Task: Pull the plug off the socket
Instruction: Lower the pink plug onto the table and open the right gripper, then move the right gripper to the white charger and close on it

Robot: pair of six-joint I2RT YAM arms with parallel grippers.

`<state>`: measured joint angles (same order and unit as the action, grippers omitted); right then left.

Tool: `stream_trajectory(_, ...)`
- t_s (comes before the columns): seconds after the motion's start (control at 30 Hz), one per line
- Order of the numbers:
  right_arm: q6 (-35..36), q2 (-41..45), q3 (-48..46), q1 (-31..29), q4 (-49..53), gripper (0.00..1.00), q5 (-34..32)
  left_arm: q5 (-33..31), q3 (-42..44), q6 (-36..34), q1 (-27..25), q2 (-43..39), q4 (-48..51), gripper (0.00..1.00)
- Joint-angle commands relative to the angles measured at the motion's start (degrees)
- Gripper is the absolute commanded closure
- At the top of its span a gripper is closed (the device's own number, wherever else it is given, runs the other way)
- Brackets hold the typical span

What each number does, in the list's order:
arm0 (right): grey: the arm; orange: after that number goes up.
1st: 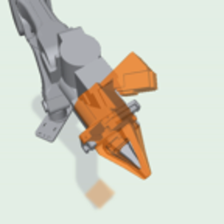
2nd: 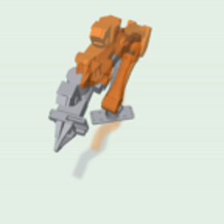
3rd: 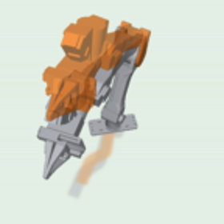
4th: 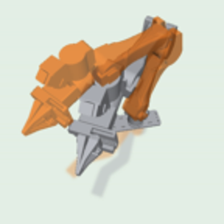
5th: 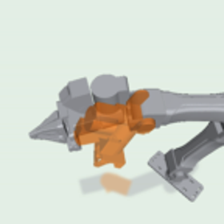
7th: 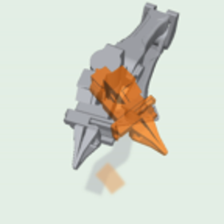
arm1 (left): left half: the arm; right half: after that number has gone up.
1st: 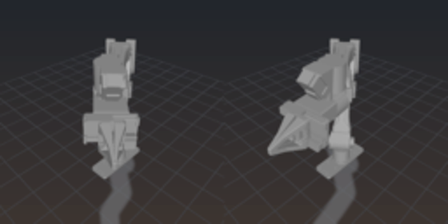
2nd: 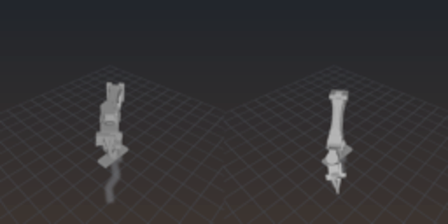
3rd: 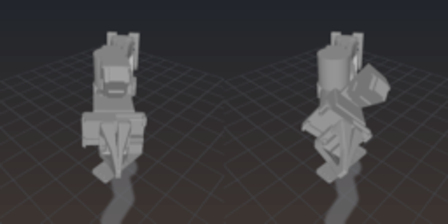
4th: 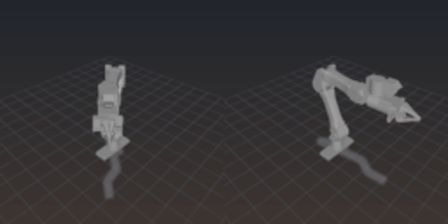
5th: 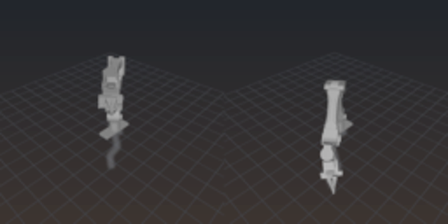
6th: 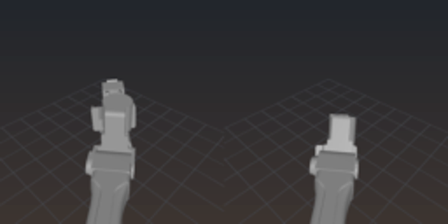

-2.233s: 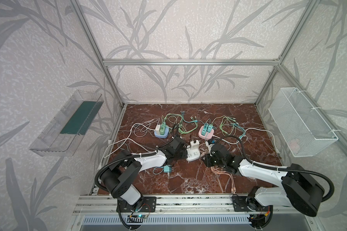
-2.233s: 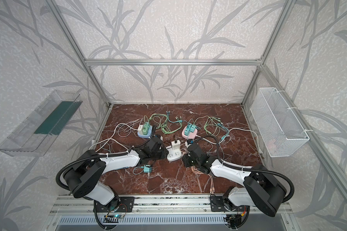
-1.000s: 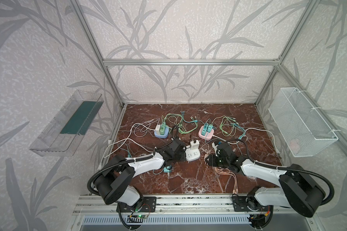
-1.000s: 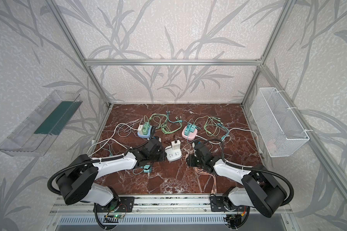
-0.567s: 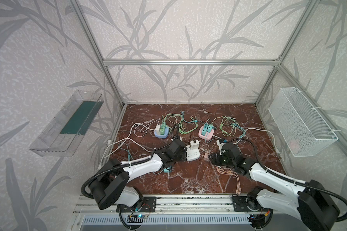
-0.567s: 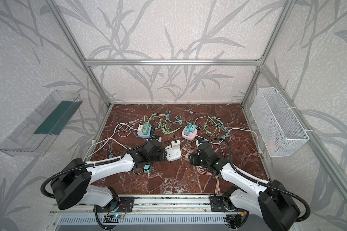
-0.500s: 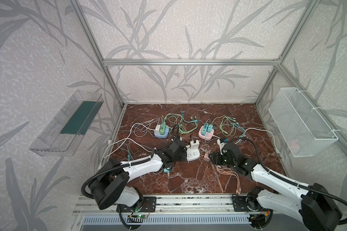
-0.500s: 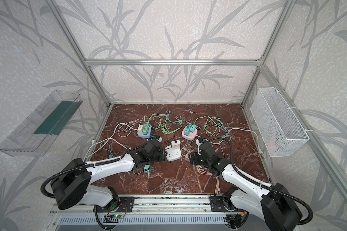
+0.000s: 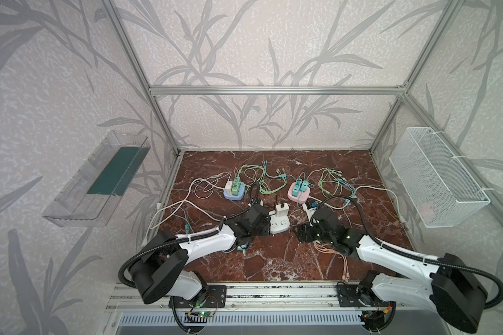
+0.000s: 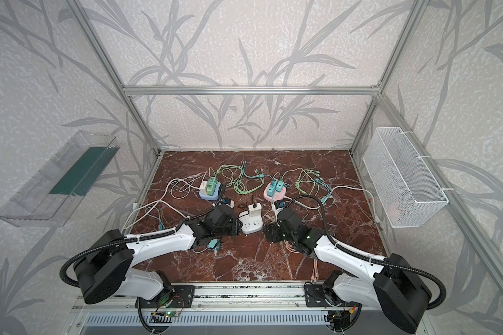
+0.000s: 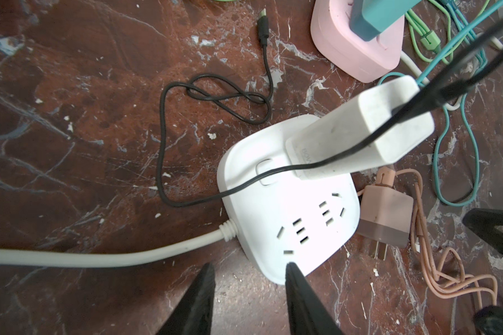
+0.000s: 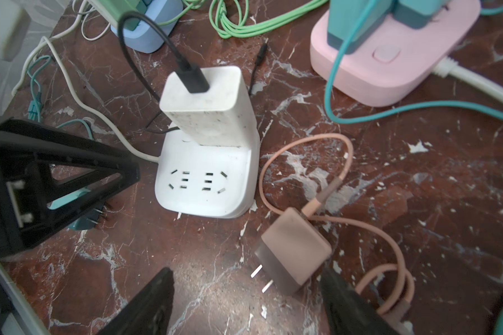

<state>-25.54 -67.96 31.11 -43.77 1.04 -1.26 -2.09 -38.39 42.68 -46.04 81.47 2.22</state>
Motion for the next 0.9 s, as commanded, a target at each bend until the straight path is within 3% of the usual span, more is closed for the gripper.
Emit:
stream_trajectory(0.0, 3.08, -3.19, 3.68, -0.88, -3.41, 0.19, -3.66, -1.32, 0.51, 0.83, -0.15, 0.09, -0.25, 0.57)
stream_trajectory(0.17, 4.14, -9.18, 6.62, -0.97, -8.05, 0.17, -3.07, -1.65, 1.19, 0.92, -0.01, -0.02, -0.60, 0.56)
stream_trajectory(0.33, 5.13, -15.39, 11.57, -1.05, -5.47, 0.21, -4.00, -1.43, 2.09, 1.36, 0.20, -0.34, -1.49, 0.55)
stream_trajectory(0.87, 5.90, -21.23, 16.61, -1.41, -5.24, 0.26, -7.25, -1.53, 3.68, 1.69, 0.48, -0.63, -3.35, 0.55)
